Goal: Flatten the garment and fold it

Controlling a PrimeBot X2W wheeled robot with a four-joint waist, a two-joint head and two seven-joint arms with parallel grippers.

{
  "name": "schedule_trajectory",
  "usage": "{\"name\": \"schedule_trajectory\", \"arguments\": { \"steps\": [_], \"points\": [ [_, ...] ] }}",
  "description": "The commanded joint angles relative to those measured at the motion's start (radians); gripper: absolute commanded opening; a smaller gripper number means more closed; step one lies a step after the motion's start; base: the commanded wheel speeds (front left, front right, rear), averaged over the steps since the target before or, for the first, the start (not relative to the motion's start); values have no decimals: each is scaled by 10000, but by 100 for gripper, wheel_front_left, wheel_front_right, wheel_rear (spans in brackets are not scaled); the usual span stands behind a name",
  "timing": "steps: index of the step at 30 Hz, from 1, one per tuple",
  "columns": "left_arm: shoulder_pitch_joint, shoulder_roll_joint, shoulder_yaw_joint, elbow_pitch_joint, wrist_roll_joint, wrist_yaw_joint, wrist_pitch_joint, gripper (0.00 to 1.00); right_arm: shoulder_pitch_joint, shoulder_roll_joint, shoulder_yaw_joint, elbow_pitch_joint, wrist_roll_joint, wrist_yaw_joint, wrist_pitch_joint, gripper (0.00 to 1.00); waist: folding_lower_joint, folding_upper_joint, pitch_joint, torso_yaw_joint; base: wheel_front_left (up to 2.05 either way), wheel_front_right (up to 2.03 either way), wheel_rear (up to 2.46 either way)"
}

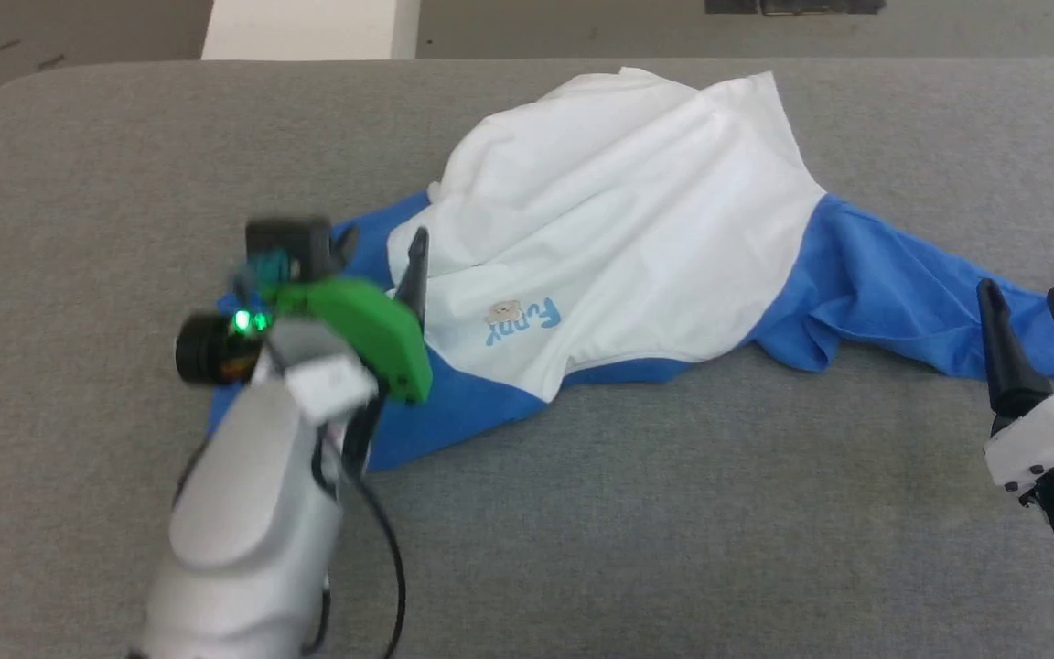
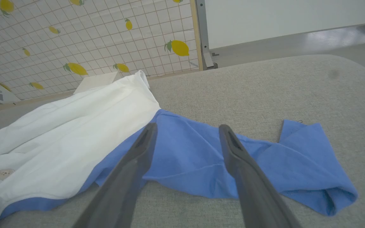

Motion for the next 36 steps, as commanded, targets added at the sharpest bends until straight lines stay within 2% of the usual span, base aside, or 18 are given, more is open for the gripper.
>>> {"name": "schedule_trajectory", "arguments": {
  "steps": [1, 4, 6, 9, 11, 12, 13, 14, 15, 22, 32, 36],
  "points": [
    [-639, 83, -38, 270, 8, 118, 686, 100, 31, 81, -6, -109, -42, -13, 22, 100, 1, 56, 176, -230, 0, 0, 0],
    [-1696, 226, -231, 1243, 131, 431, 2761, 100, -88, 164, 104, -195, -16, -13, 40, 100, 1, 56, 387, -476, 0, 0, 0],
    [-2159, 292, -317, 1724, 203, 636, 3777, 100, -156, 194, 128, -197, 10, -13, 4, 100, 1, 56, 516, -635, 0, 0, 0],
    [-2543, 315, -372, 2127, 249, 888, 4663, 100, -202, 214, 67, -144, 21, -13, -94, 100, 1, 56, 665, -802, 0, 0, 0],
    [-2636, 248, -389, 2225, 153, 893, 4958, 100, -196, 208, 7, -97, 1, -13, -158, 100, 1, 56, 733, -871, 0, 0, 0],
    [-2658, 222, -388, 2227, 112, 892, 4984, 95, -192, 210, -36, -73, 6, -13, -195, 100, 1, 56, 758, -892, 0, 0, 0],
    [-2666, 219, -393, 2228, 106, 899, 4975, 49, -185, 201, -67, -54, -6, -13, -214, 100, 1, 56, 776, -901, 0, 0, 0],
    [-2678, 213, -377, 2200, 77, 879, 4872, 8, -181, 188, -99, -37, -27, -13, -239, 100, 1, 56, 802, -906, 0, 0, 0],
    [-2681, 212, -356, 2179, 46, 855, 4748, 0, -181, 181, -119, -23, -35, -13, -261, 100, 1, 56, 822, -905, 0, 0, 0],
    [-3081, 396, -61, 1926, 124, 1020, 3474, 0, -299, 222, 49, 8, -90, -13, -263, 100, 1, 56, 980, -917, 0, 0, 0],
    [-4942, 1682, 316, 1846, 843, 1186, 2119, 0, -925, 287, 838, 129, 271, -13, -546, 100, 1, 56, 2429, -2002, 0, 0, 0],
    [-5838, 2006, 427, 1906, 1105, 1249, 961, 0, -1015, 267, 1006, 646, 387, -13, -927, 100, 1, 56, 2842, -2252, 0, 0, 0]
  ]
}}
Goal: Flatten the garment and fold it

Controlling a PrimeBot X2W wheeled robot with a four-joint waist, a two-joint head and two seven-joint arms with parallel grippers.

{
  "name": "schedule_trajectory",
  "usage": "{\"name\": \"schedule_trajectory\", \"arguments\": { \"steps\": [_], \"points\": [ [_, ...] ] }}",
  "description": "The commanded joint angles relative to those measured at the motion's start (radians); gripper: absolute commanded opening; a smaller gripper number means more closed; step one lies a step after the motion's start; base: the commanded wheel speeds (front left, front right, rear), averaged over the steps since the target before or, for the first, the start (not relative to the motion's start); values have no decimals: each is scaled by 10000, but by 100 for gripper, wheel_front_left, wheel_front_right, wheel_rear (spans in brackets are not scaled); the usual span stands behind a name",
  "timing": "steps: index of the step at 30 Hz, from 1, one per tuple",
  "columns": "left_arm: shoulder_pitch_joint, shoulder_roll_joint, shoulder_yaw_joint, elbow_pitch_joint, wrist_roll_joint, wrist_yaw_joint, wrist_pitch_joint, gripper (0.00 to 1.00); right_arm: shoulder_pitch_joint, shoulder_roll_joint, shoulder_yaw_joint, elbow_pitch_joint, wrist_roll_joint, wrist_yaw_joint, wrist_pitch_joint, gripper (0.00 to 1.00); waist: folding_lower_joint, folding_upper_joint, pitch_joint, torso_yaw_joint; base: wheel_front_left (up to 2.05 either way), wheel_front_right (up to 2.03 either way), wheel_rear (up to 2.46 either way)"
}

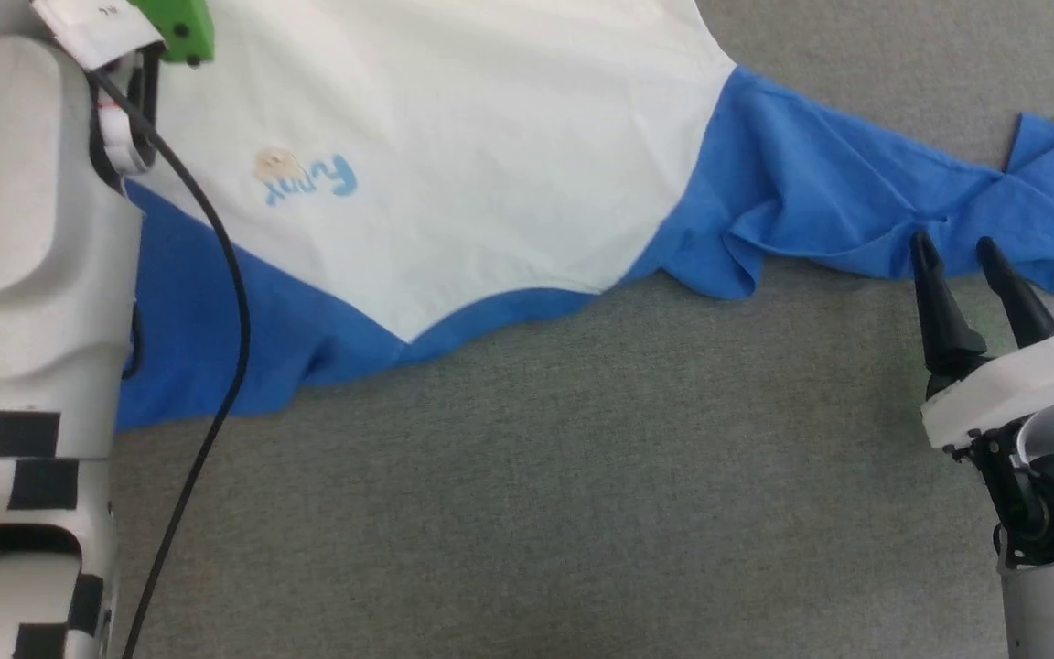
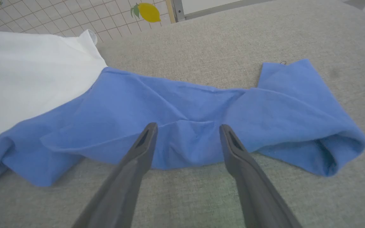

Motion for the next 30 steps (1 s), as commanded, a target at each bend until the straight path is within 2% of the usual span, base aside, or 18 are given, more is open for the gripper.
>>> {"name": "schedule_trajectory", "arguments": {
  "steps": [1, 7, 8, 9, 14, 21, 25, 30],
  "points": [
    [-296, 83, 5, 80, 151, 43, -112, 0, -158, -26, 55, 85, 34, -13, -91, 100, 0, 56, 413, -385, 0, 0, 0],
    [-673, 21, -69, 641, 87, -18, -157, 0, -372, -49, 318, 292, 87, -13, -223, 100, 0, 56, 423, -352, 0, 0, 0],
    [-659, -59, -33, 754, -14, -22, -182, 34, -387, -77, 370, 330, 91, -13, -227, 100, 0, 56, 364, -299, 0, 0, 0],
    [-647, -127, -12, 830, -87, -32, -249, 100, -386, -112, 413, 361, 88, -13, -221, 100, 0, 56, 304, -241, 0, 0, 0],
    [-412, -515, 295, 785, -720, -272, -969, 100, -262, -305, 485, 344, -5, -13, -142, 100, 0, 56, -202, 216, 0, 0, 0],
    [1425, -734, 692, -709, -1241, -622, -3295, 100, 194, -416, 217, 15, -355, -13, 435, 100, 0, 56, -1278, 946, 0, 0, 0],
    [3391, -832, 931, -1927, -1364, -370, -4241, 100, 540, -327, 251, -309, -655, -13, 1109, 100, 0, 56, -1817, 1158, 0, 0, 0],
    [5844, -1147, 1155, -3245, -1600, 44, -4590, 100, 890, -327, 602, -742, -995, -13, 2038, 100, 0, 56, -2164, 1340, 0, 0, 0]
  ]
}}
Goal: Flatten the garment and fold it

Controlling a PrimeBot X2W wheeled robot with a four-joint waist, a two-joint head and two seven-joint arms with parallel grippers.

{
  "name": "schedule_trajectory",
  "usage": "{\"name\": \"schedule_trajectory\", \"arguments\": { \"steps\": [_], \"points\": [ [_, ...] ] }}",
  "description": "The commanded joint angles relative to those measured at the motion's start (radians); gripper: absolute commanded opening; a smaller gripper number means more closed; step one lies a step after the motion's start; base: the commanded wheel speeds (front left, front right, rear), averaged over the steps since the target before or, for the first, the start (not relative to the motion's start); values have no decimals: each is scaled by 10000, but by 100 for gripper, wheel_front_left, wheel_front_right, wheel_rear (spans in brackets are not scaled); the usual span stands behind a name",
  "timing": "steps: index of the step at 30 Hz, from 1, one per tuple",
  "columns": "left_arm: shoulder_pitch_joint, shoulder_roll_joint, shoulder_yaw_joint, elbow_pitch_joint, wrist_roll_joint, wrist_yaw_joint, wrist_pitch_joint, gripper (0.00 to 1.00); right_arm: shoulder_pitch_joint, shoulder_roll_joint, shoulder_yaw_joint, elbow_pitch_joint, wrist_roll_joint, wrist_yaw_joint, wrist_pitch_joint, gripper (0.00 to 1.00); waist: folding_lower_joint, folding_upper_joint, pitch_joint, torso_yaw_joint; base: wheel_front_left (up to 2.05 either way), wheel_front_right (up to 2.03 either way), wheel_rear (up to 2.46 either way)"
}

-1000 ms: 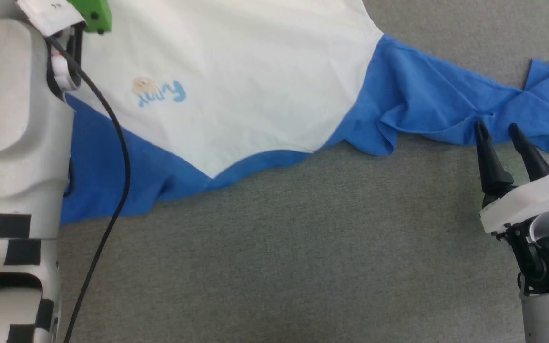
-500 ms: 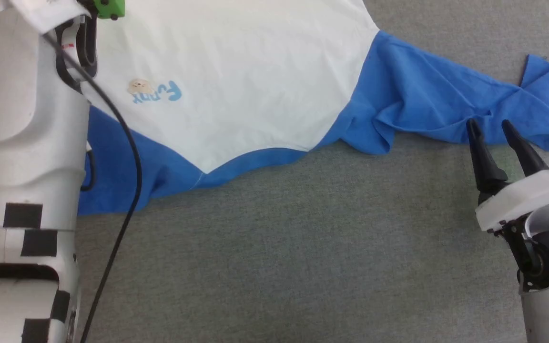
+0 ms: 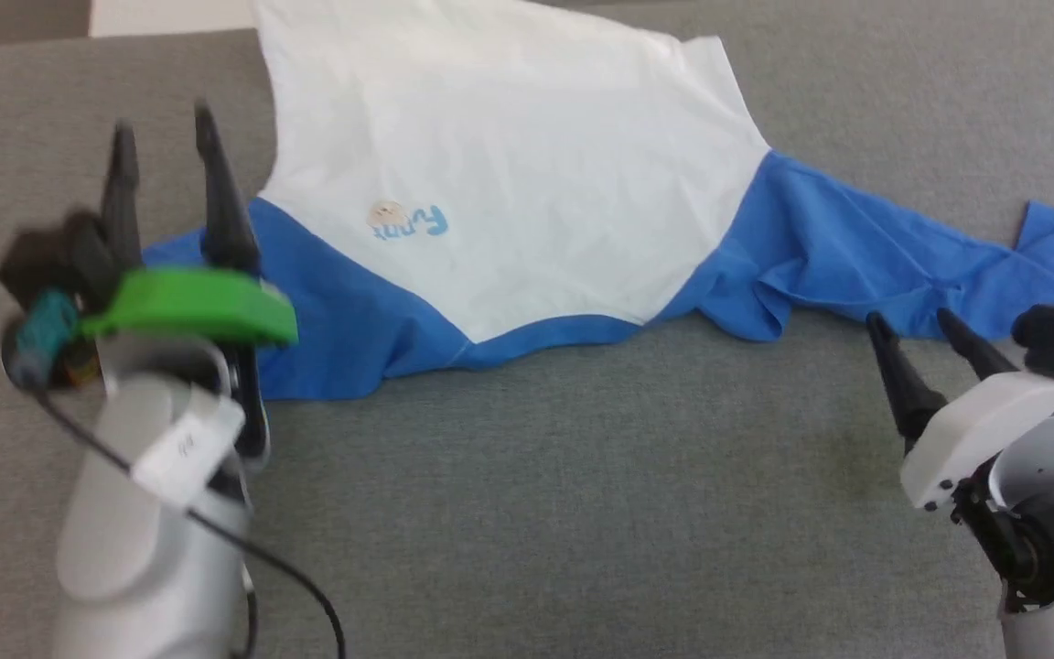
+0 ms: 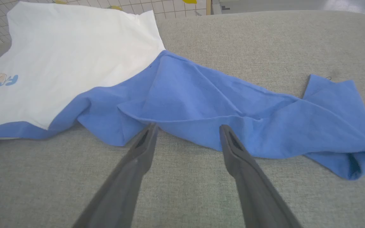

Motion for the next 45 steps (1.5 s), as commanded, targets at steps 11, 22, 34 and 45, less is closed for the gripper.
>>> {"name": "schedule_trajectory", "arguments": {
  "steps": [11, 22, 34, 45],
  "points": [
    [2308, -535, 74, -1615, -273, 558, -108, 100, -1103, -1107, 645, 753, -1327, -13, 1967, 100, 0, 56, -292, 701, 0, 0, 0],
    [2203, -535, -127, -1755, -288, 579, 69, 100, -1811, -2008, 1955, 2488, -910, -13, 2217, 100, 0, 56, 5, 880, 0, 0, 0],
    [2195, -513, -255, -1552, -350, 537, 85, 100, -2196, -2301, 2167, 3146, -381, -13, 1302, 0, 0, 56, -51, 755, 0, 0, 0],
    [2321, -430, -332, -1440, -460, 527, 260, 100, -264, -4323, 1465, 1759, 775, -13, 2207, 0, 0, 56, -396, 658, 0, 0, 0]
  ]
}}
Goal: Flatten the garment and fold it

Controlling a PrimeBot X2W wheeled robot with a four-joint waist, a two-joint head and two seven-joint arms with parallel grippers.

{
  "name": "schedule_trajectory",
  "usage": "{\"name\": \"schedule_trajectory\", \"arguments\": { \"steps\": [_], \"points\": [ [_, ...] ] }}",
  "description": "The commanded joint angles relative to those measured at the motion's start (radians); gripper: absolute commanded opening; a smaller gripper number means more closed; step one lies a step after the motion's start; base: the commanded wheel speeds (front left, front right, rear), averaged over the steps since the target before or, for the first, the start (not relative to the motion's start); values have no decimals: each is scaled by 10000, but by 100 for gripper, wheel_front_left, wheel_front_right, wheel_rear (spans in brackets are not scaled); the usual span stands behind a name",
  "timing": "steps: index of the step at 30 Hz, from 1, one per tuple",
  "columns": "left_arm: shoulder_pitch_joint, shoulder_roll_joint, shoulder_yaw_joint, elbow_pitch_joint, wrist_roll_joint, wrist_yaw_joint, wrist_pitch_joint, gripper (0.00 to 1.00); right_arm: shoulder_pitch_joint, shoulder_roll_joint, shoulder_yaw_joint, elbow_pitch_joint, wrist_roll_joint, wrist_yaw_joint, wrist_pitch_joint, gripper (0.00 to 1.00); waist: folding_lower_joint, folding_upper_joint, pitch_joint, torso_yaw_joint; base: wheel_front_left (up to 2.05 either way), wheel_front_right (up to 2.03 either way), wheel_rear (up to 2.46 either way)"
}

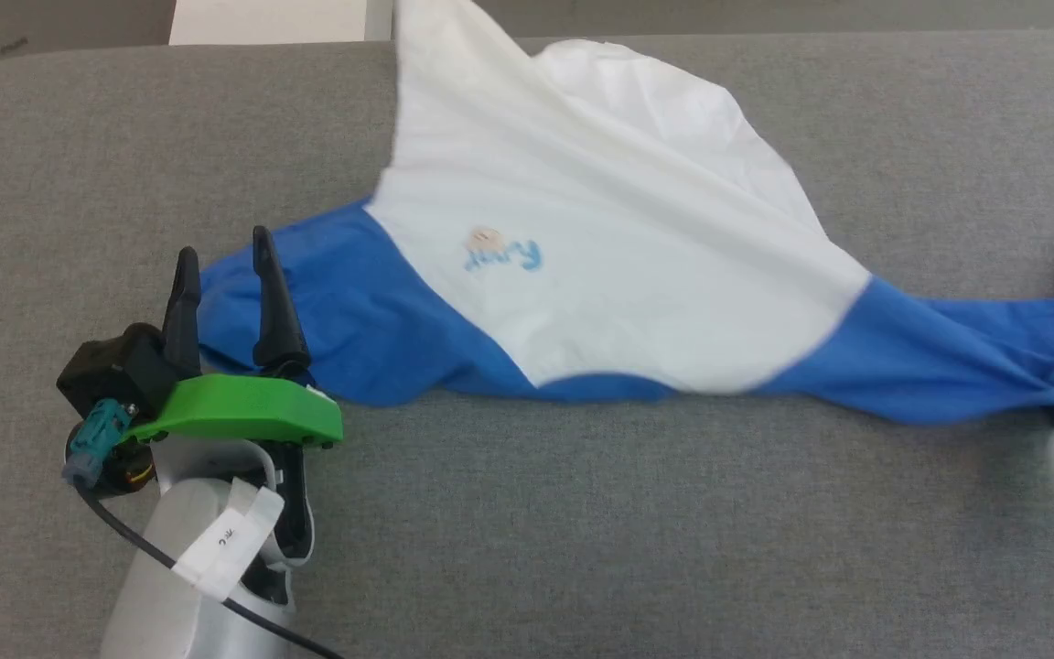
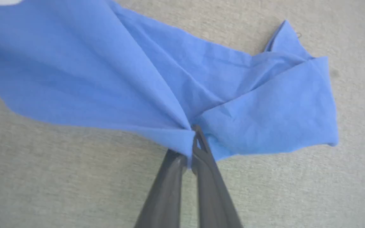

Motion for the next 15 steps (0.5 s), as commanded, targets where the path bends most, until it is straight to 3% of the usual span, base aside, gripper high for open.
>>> {"name": "schedule_trajectory", "arguments": {
  "steps": [1, 6, 11, 12, 13, 15],
  "points": [
    [103, 78, 16, -3, -24, -12, 26, 100, 163, -101, -445, -63, 130, -19, 51, 0, 0, 56, -5, -32, 0, 0, 0],
    [169, 75, -23, 13, -96, -3, 105, 100, 58, 10, -1901, 225, -45, -19, -60, 0, 0, 56, 15, -83, 0, 0, 0],
    [121, 29, -106, 74, -158, -20, 166, 100, -168, 224, -2077, 367, -226, -19, -11, 0, 0, 56, 54, -14, 0, 0, 0],
    [113, 13, -133, 105, -180, -33, 190, 100, -174, 282, -2056, 375, -205, -19, 22, 44, 0, 56, 47, 13, 0, 0, 0],
    [109, 14, -151, 123, -186, -41, 201, 100, -185, 327, -2075, 343, -200, -19, 1, 100, 0, 56, 42, 29, 0, 0, 0],
    [138, 19, -207, 189, -223, -71, 294, 100, -176, 465, -2219, 212, -99, -19, -47, 100, 0, 56, 2, 67, 0, 0, 0]
  ]
}}
